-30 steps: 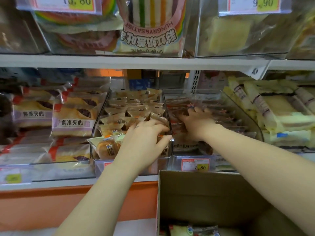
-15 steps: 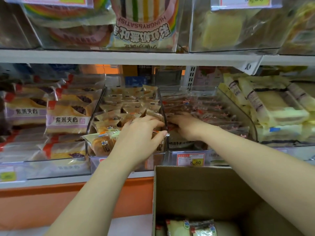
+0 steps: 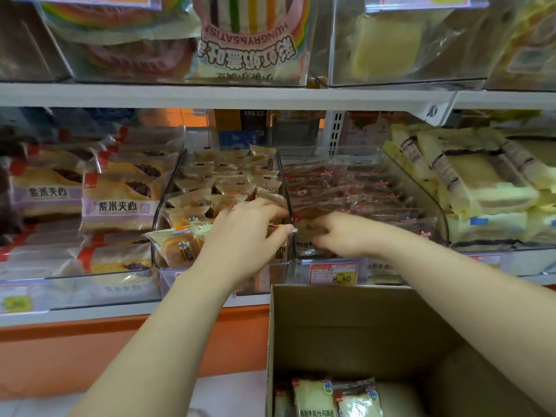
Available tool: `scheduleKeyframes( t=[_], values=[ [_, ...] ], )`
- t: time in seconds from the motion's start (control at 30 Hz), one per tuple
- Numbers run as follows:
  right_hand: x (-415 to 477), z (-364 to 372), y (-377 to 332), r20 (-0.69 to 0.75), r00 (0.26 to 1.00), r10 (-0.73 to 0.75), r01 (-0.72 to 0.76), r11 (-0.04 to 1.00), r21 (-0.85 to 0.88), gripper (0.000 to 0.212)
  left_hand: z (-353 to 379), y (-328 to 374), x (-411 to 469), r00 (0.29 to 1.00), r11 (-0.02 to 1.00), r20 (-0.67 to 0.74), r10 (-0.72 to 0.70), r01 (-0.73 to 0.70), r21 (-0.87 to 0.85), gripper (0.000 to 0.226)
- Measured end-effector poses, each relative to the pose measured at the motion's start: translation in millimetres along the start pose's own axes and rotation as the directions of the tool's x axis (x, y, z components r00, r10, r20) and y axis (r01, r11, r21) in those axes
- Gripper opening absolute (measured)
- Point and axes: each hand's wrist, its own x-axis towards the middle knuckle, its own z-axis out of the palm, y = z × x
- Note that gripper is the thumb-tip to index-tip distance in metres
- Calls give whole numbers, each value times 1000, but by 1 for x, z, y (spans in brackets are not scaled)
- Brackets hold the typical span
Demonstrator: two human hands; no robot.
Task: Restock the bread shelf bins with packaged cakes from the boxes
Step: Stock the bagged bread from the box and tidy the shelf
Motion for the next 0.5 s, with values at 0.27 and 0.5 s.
scheduleKeyframes(
  t=[0.27, 0.5],
  values=[
    [23, 11, 3, 70, 997, -37, 29, 993, 116, 51, 1, -1, 1, 1000, 1000, -1, -2, 2, 0, 39],
    [-3, 4, 9, -136, 988, -75, 85, 994, 70, 44, -2, 4, 0, 1000, 1000, 3, -6, 6, 19, 38]
  ],
)
